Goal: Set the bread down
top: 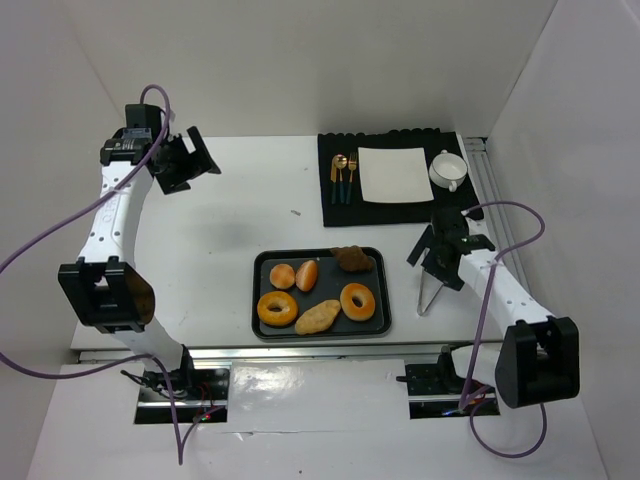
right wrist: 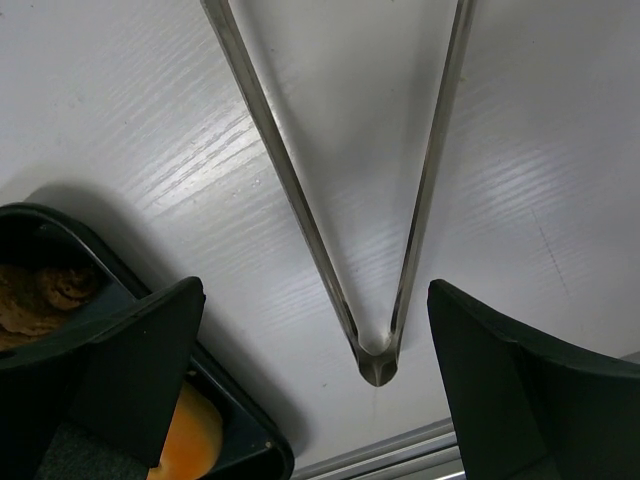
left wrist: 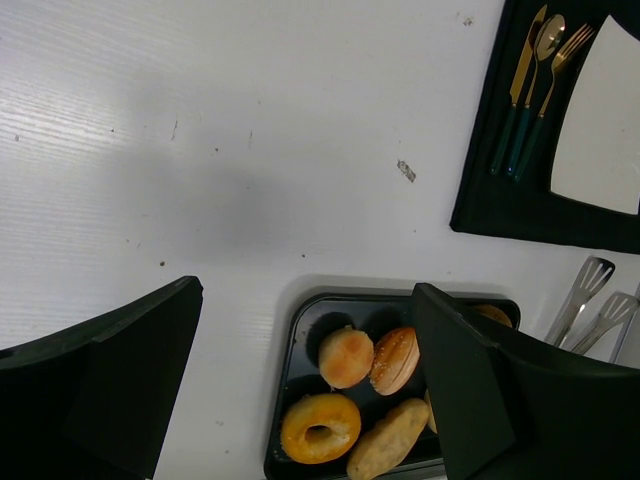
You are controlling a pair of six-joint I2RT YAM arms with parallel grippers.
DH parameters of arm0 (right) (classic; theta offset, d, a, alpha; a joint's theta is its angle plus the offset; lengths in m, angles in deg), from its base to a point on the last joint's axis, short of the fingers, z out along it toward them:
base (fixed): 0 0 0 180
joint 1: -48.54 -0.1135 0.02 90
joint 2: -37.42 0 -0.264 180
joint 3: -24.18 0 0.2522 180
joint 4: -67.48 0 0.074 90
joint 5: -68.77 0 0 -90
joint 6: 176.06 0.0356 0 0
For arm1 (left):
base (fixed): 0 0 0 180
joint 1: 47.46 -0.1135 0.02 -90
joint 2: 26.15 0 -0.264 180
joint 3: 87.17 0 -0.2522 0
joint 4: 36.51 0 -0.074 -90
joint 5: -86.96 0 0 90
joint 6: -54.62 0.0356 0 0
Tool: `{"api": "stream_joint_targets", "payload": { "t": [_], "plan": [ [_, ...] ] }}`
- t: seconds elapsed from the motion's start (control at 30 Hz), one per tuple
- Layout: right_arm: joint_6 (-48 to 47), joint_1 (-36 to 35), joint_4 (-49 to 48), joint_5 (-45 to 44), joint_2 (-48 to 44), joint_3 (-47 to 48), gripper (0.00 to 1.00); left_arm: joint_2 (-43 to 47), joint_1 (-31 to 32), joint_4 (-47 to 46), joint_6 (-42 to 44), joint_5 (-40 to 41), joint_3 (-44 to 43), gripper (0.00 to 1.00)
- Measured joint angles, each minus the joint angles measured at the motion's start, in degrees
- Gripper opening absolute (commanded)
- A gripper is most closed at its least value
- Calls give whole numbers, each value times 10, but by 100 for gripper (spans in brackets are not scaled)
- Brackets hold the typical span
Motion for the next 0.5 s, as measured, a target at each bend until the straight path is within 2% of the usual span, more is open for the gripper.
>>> {"api": "stream_joint_targets", "payload": {
  "t": [0.5],
  "plan": [
    [-24, 37, -15, -7, 116, 0, 100, -15, 0, 0, 0, -3, 0, 99]
  ]
}}
